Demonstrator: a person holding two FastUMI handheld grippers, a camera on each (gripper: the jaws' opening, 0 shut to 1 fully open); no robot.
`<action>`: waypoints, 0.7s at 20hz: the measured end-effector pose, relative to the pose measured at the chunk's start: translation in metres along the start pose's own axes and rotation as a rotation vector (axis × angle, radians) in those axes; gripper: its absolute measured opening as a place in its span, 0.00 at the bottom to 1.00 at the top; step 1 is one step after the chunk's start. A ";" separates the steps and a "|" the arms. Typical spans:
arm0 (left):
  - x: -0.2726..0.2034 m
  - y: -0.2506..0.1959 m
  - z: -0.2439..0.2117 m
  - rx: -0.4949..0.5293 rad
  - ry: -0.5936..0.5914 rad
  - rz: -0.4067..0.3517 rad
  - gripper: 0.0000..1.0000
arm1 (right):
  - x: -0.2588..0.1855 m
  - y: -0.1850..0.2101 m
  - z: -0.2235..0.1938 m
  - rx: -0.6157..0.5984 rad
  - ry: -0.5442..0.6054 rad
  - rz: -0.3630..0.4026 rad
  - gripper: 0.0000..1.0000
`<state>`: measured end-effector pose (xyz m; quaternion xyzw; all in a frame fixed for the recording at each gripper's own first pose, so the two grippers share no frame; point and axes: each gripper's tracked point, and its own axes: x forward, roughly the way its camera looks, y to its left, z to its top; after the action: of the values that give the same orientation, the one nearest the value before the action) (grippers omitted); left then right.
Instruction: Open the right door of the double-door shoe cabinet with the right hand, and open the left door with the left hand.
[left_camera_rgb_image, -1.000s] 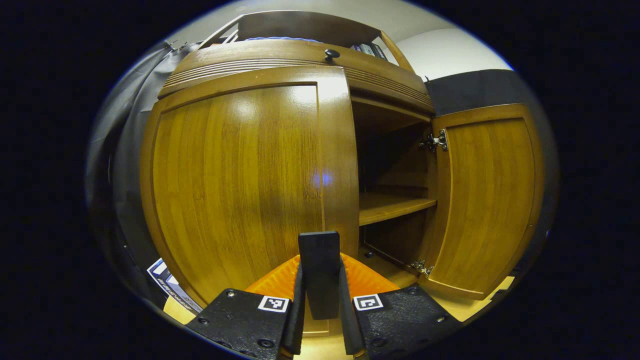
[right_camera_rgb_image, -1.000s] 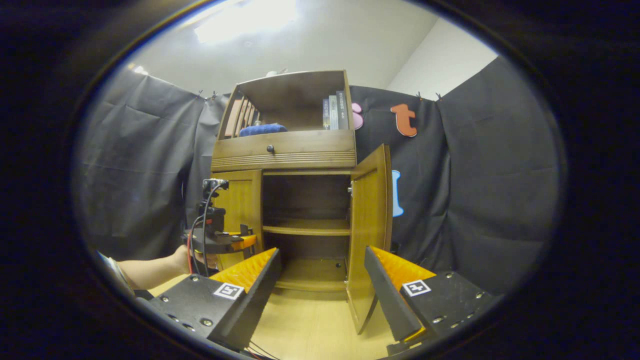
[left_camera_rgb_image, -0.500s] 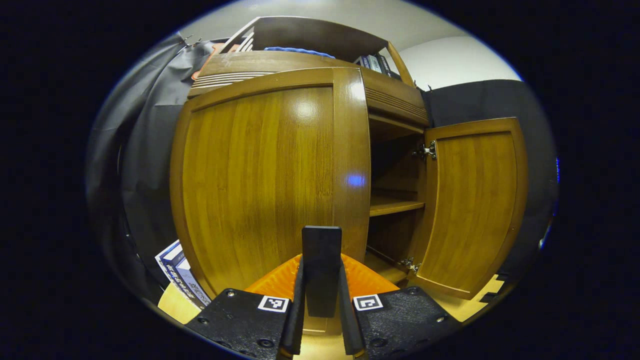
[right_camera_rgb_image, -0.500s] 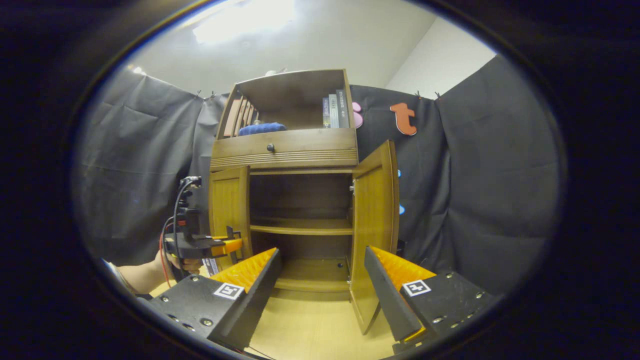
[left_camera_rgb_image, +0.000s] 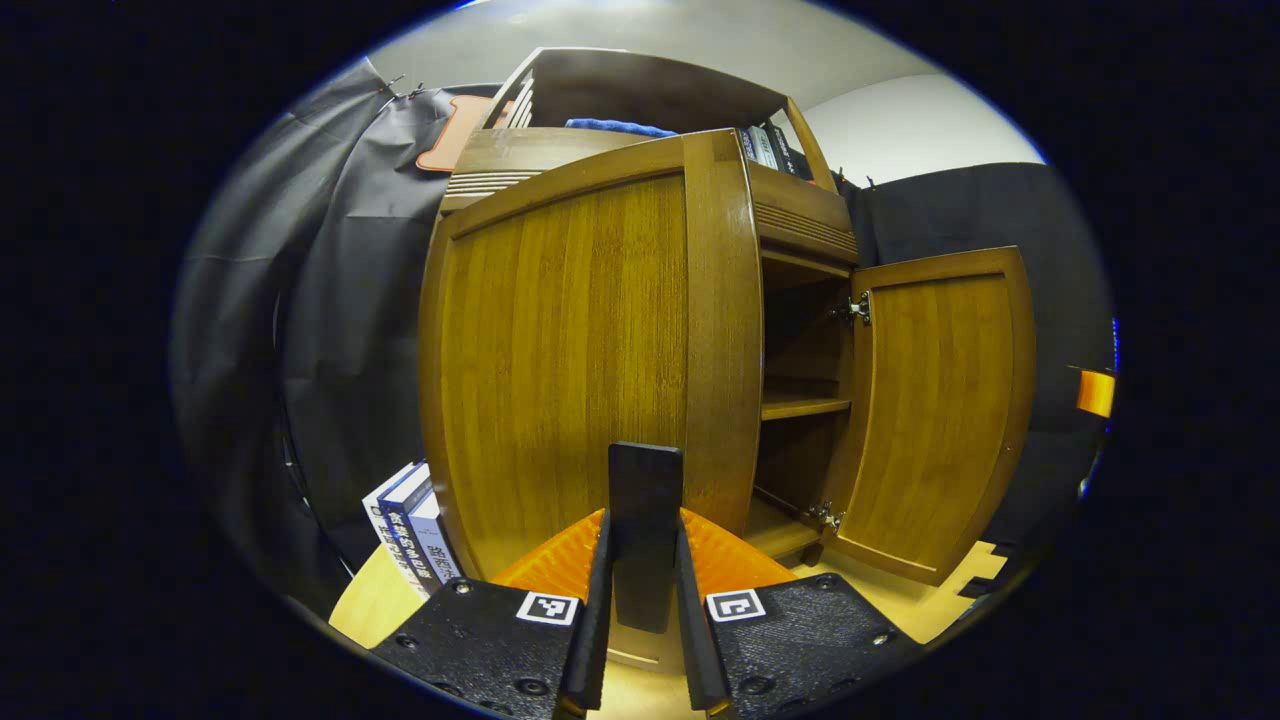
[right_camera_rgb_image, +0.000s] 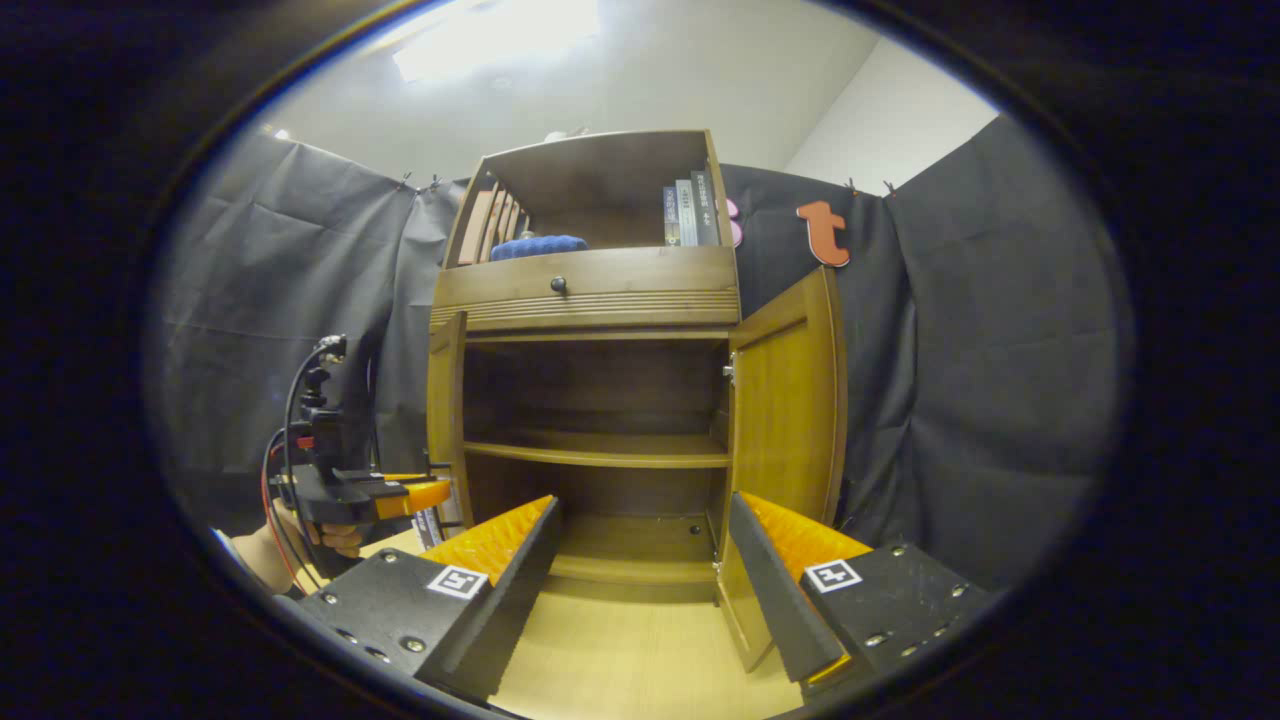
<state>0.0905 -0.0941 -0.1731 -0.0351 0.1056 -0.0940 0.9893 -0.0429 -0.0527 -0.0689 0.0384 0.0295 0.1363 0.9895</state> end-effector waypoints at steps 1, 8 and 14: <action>-0.005 0.003 0.000 0.006 -0.002 0.000 0.34 | 0.002 0.001 0.000 -0.001 0.001 -0.001 0.99; -0.035 0.028 -0.005 0.023 0.001 0.025 0.32 | 0.013 0.015 -0.003 0.001 0.007 0.012 0.96; -0.053 0.048 -0.005 0.017 -0.006 0.055 0.33 | 0.019 0.020 -0.008 0.002 0.016 0.019 0.99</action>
<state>0.0467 -0.0372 -0.1713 -0.0239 0.1025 -0.0674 0.9922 -0.0305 -0.0281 -0.0759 0.0384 0.0370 0.1458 0.9879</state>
